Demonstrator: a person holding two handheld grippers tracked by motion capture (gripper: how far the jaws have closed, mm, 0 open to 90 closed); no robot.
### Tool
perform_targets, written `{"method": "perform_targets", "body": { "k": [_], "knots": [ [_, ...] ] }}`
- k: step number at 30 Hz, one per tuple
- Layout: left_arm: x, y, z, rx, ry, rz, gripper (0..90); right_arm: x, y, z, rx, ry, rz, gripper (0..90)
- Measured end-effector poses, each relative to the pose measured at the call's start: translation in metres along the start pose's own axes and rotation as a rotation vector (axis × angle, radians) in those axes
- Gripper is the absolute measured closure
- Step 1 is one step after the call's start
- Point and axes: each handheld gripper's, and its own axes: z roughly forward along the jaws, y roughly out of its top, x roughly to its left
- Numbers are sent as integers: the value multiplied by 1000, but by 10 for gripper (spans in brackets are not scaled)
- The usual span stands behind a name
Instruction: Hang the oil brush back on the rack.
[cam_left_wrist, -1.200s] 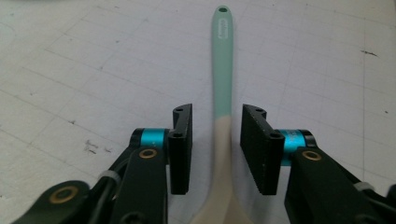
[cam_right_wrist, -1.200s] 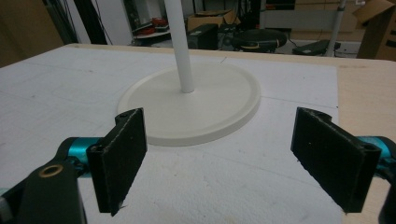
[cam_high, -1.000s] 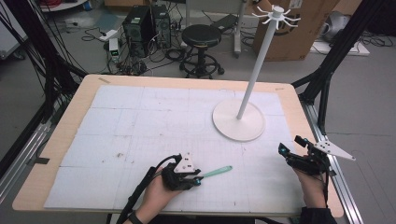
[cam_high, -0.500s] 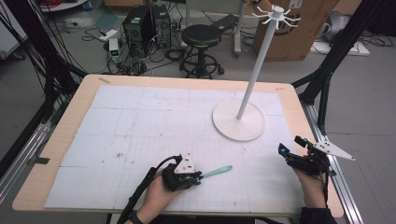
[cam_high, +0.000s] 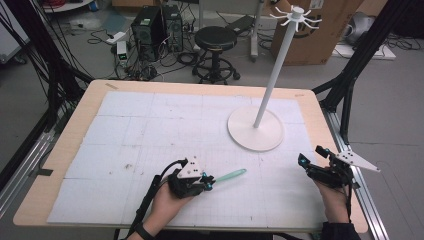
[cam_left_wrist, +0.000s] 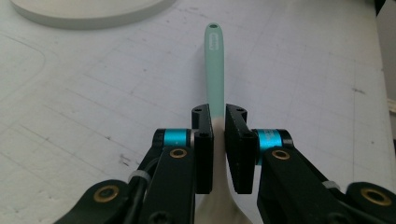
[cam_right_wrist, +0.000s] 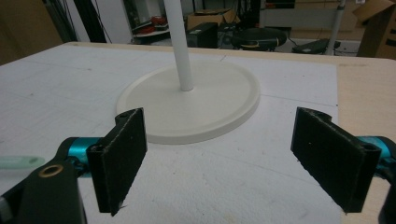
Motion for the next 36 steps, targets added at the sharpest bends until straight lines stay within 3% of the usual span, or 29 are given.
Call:
{"method": "perform_targets", "body": {
  "k": [9, 17, 27, 36],
  "knots": [
    [10, 20, -19, -106, -2, -30, 822, -2, -1, 0, 0, -2, -2, 176],
    [20, 54, -44, -189, 25, -26, 822, -1, 0, 0, 1, 0, -3, 176],
    [38, 93, -70, -289, 52, -49, 823, -1, -1, 1, 5, 1, 3, 176],
    [45, 136, -82, -343, 81, -8, 823, -2, -1, 3, 9, 3, -1, 176]
  ]
}}
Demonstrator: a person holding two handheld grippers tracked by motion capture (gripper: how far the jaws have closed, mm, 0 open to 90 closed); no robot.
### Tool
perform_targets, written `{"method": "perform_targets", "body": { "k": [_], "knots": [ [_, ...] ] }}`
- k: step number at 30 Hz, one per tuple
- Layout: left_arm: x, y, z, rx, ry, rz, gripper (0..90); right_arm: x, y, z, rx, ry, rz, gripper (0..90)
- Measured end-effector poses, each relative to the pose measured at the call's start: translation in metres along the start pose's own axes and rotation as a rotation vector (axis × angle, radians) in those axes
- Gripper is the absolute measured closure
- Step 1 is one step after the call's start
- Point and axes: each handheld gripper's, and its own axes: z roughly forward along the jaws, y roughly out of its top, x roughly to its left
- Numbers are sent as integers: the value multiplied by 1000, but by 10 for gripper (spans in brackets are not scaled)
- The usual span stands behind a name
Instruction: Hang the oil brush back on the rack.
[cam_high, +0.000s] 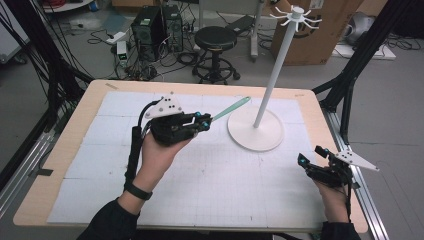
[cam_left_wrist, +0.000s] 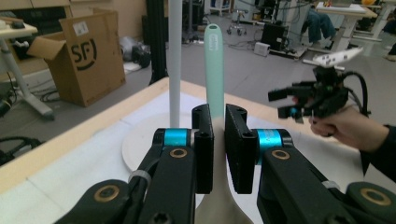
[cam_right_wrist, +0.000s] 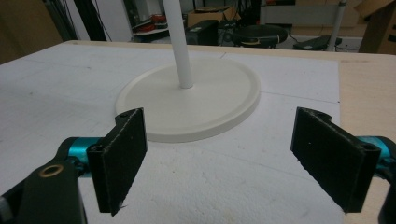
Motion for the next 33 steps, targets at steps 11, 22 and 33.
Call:
{"method": "perform_targets", "body": {
  "k": [11, 22, 33],
  "knots": [
    [6, 42, 9, -60, -11, -4, 823, -1, 0, 0, 1, 4, 6, 177],
    [10, 77, 13, -105, 5, 13, 823, -1, 0, 0, 1, 6, 14, 177],
    [14, 105, 23, -144, 3, 10, 823, -2, 0, 1, 2, 11, 17, 177]
  ]
}}
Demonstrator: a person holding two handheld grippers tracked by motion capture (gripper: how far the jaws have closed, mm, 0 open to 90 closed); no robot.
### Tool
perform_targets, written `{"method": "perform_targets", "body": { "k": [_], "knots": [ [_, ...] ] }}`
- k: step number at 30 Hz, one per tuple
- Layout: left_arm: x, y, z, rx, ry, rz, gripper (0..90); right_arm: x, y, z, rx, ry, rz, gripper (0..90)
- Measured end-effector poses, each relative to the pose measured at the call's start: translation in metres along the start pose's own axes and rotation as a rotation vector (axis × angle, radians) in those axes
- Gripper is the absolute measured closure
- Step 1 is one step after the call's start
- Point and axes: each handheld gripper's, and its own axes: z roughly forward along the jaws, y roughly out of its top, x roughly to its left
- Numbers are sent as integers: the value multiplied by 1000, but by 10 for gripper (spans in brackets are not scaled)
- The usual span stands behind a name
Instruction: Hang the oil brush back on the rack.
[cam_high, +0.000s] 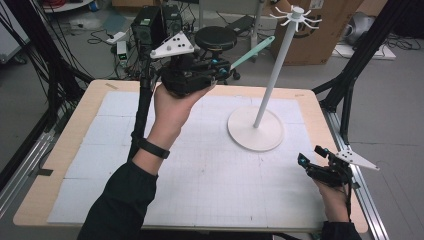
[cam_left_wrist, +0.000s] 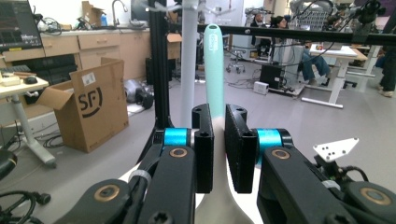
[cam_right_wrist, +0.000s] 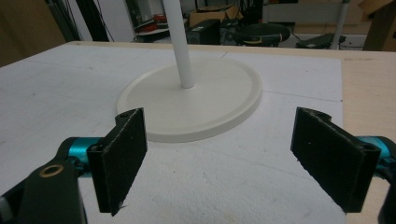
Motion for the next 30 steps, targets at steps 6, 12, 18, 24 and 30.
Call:
{"method": "perform_targets", "body": {
  "k": [6, 12, 18, 24, 30],
  "knots": [
    [0, 7, 7, -10, 11, 10, 824, 0, 0, 0, -2, 3, 1, 177],
    [4, 10, 11, -33, 7, -11, 823, -1, 0, -1, 2, -1, 3, 177],
    [6, 12, 16, -43, 8, -15, 824, -2, 0, -1, -1, 0, 6, 177],
    [5, 13, 21, -35, 22, 0, 823, -2, 0, -1, -1, 0, 7, 177],
    [5, 11, 24, -22, 30, 8, 823, -2, 0, -2, -1, 2, 5, 177]
  ]
}}
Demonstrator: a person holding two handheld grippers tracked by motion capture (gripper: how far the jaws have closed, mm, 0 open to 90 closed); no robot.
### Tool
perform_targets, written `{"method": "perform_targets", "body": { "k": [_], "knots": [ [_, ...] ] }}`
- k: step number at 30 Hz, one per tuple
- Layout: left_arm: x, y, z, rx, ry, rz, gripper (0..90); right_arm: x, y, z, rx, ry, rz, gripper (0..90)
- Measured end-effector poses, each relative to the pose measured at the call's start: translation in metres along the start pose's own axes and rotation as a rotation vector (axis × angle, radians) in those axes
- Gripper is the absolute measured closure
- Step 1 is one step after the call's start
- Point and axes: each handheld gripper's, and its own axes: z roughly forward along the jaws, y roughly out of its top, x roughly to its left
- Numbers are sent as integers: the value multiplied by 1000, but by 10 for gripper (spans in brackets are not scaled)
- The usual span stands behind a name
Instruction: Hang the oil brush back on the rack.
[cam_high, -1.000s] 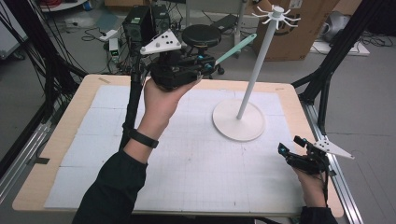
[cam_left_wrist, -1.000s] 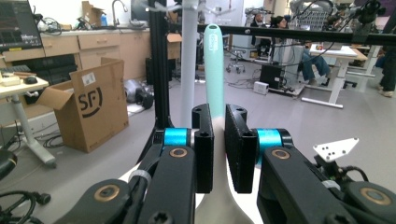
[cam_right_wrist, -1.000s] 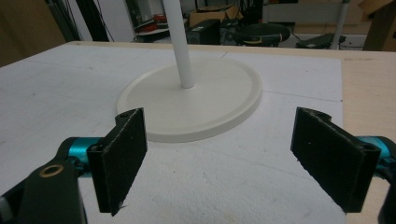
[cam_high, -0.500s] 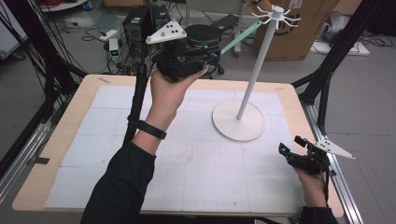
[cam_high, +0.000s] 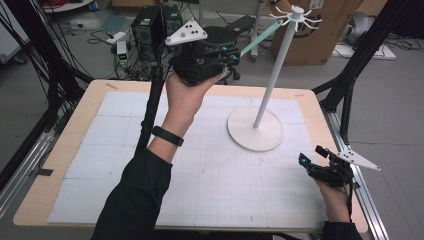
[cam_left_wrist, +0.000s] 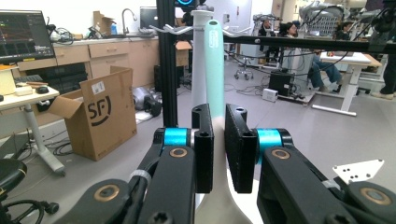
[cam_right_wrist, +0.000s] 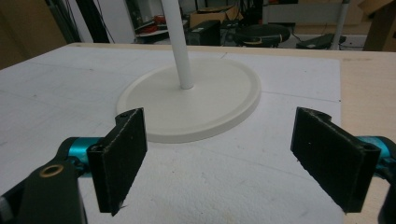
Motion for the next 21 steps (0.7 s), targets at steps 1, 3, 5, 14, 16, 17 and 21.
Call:
{"method": "perform_targets", "body": {
  "k": [1, 3, 5, 14, 16, 17, 21],
  "knots": [
    [0, 0, 1, 2, 2, 2, 823, 0, 0, 0, -3, 0, 2, 177],
    [-1, -1, 1, 4, 0, 4, 823, 0, 0, 0, 0, -2, 6, 177],
    [-1, -1, 2, 4, -3, 6, 823, -1, 0, 0, -3, -1, 1, 177],
    [2, -3, 7, 19, 6, -2, 823, -1, 0, 0, -2, 0, 1, 178],
    [3, -4, 8, 26, 8, -5, 822, -1, 0, 0, -3, -1, 2, 178],
    [4, -4, 8, 26, 7, -8, 823, -1, 0, 0, -3, 0, 4, 178],
    [6, -5, 10, 34, 9, -14, 822, -1, 0, 0, -3, -1, 2, 178]
  ]
}}
